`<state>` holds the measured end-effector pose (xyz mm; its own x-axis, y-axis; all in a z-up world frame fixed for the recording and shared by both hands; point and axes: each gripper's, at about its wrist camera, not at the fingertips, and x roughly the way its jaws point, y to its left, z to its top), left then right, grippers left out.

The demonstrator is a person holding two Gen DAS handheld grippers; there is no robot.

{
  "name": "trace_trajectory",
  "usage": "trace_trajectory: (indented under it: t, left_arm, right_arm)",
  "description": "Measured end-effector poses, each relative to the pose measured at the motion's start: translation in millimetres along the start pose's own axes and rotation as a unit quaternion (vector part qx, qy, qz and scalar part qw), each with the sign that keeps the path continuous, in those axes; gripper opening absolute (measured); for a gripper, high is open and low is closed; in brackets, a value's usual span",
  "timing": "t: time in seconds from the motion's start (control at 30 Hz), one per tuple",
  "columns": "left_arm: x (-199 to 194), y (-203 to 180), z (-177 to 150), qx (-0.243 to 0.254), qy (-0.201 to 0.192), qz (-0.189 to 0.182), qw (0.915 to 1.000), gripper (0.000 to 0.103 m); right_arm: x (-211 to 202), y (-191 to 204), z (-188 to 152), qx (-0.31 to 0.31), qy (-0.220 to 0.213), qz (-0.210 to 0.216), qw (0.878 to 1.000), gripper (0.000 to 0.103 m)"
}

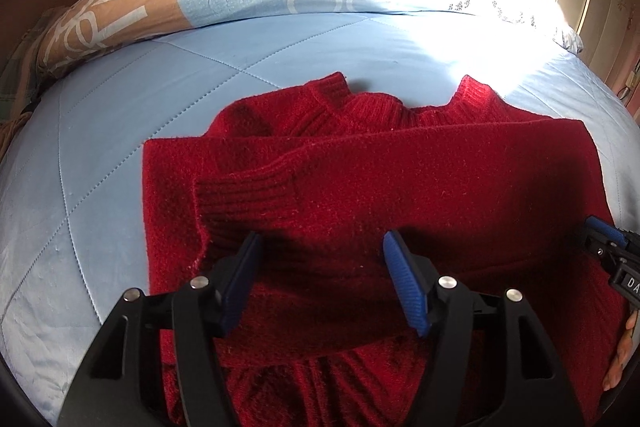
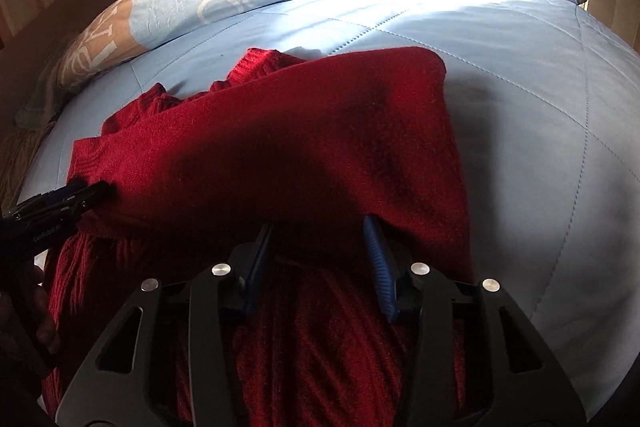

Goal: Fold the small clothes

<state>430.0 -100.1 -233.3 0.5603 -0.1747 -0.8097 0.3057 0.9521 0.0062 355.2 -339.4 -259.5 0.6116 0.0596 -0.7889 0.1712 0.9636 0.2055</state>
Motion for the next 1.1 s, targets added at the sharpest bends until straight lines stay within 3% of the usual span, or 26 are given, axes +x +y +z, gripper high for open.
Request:
trace_trajectory:
  t: [0.1,0.17,0.23,0.33,0.43,0.5,0.6,0.77,0.83,0.9,1.1]
  left_arm:
    - [0,1,2,0.002,0.004,0.000,1.0000,0.067]
    - [-5,1,4,-0.001,0.006,0.009,0.9999,0.067]
    - [-15,4,5,-0.007,0.002,0.032,0.9995,0.066]
    - [-23,18,5,-0.024,0.003,0.054,0.9983,0.073]
    - [-11,32,1,-0.034,0.028,0.069,0.9967,0.074]
    - [-4,41,-1,-0.046,0.040,0.057,0.9965,0.076]
    - [-2,44,-2,-0.043,0.036,0.076,0.9955,0.090]
    - [0,50,-5,-0.052,0.041,0.060,0.9960,0.091]
    - [0,52,-4,-0.052,0.043,0.068,0.9954,0.097]
    - [-1,53,-4,-0.057,0.046,0.060,0.9955,0.097]
    - [-25,46,-10,-0.036,0.039,0.052,0.9972,0.097]
  right_arm:
    - [-1,0,1,-0.003,0.003,0.007,1.000,0.040]
    - [-8,7,3,-0.012,0.003,0.004,1.000,0.047]
    - [-19,15,6,-0.019,-0.014,0.003,1.000,0.076]
    - [-26,30,16,-0.047,-0.046,-0.018,0.998,0.088]
    - [-12,35,29,-0.058,-0.049,-0.034,0.997,0.089]
    - [2,33,35,-0.061,-0.040,-0.050,0.996,0.089]
    - [20,25,33,-0.063,-0.023,-0.071,0.995,0.089]
    - [22,11,31,-0.044,-0.023,-0.057,0.997,0.093]
    - [22,12,30,-0.045,-0.023,-0.061,0.997,0.094]
    - [16,14,30,-0.047,-0.030,-0.056,0.997,0.095]
    - [-21,25,18,-0.053,-0.046,-0.004,0.998,0.095]
